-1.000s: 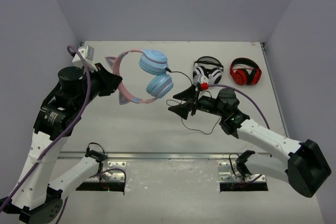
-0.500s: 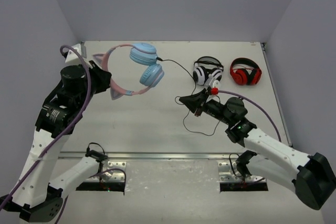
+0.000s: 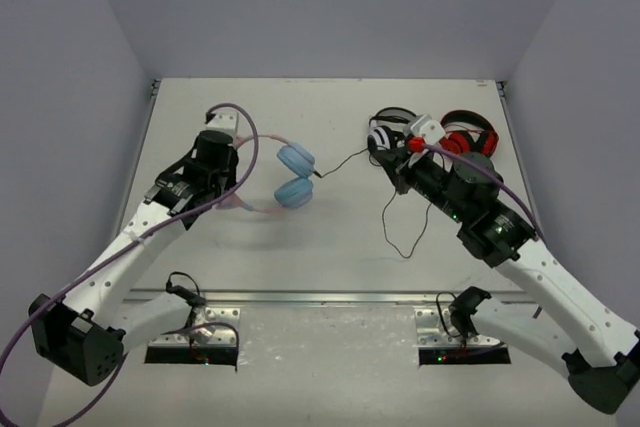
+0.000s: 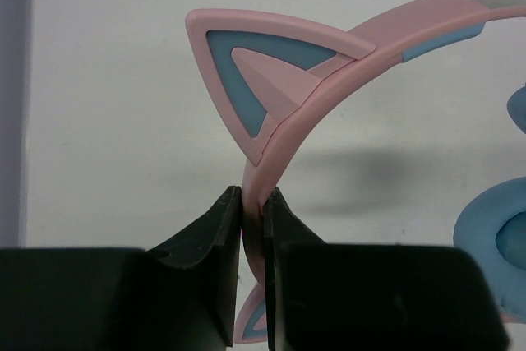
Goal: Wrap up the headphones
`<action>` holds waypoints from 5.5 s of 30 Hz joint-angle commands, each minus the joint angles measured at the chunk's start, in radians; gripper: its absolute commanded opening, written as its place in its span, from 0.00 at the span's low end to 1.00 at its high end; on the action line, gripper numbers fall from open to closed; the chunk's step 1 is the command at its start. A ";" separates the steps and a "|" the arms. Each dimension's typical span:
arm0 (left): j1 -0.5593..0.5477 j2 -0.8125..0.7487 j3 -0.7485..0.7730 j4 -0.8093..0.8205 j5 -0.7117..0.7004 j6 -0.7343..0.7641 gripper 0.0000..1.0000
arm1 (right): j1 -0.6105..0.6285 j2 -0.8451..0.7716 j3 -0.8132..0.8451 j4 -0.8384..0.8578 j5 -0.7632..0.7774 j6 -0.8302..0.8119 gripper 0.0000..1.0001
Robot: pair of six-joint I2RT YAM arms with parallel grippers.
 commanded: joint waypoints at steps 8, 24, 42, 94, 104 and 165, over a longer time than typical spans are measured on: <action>-0.354 0.055 -0.034 0.168 0.363 0.152 0.00 | 0.011 0.231 0.190 -0.228 -0.170 -0.205 0.01; -0.511 -0.006 -0.031 0.188 0.688 0.163 0.00 | 0.044 0.461 0.266 -0.222 -0.002 -0.076 0.01; -0.509 -0.281 -0.023 0.386 0.515 0.054 0.00 | 0.043 0.437 0.151 -0.011 -0.379 0.065 0.01; -0.238 0.024 0.389 0.653 -0.564 -0.274 0.00 | 0.177 0.515 -0.249 0.837 -0.632 0.415 0.01; -0.175 0.193 0.350 0.667 -0.560 -0.110 0.00 | 0.268 0.307 -0.127 0.314 -0.455 0.157 0.01; -0.529 -0.529 -0.319 0.499 0.030 -0.151 0.00 | -0.097 0.636 0.473 -0.030 -0.062 -0.282 0.01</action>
